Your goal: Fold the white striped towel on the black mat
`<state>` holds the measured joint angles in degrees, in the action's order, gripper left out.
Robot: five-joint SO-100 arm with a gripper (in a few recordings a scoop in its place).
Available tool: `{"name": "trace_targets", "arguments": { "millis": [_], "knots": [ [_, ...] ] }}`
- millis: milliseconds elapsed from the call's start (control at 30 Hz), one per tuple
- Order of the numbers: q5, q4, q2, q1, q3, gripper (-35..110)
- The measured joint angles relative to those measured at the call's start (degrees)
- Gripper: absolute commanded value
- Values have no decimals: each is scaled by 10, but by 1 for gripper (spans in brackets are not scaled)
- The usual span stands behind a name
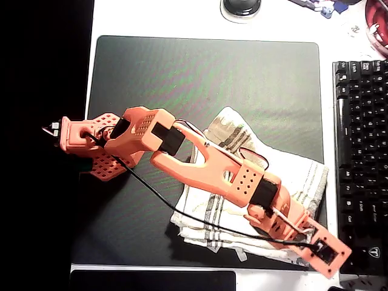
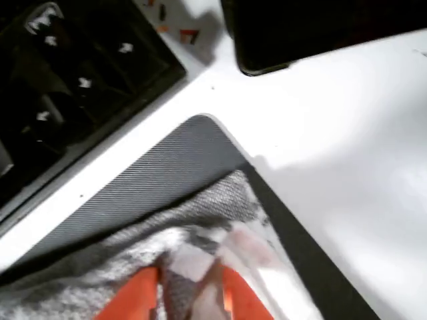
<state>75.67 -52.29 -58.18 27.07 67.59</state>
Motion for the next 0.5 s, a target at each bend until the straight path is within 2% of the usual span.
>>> {"name": "trace_targets", "arguments": {
  "millis": [200,500],
  "knots": [
    [17,-61,-128,-2,33,19],
    [35,-259,-320,-48,134,19]
  ]
}}
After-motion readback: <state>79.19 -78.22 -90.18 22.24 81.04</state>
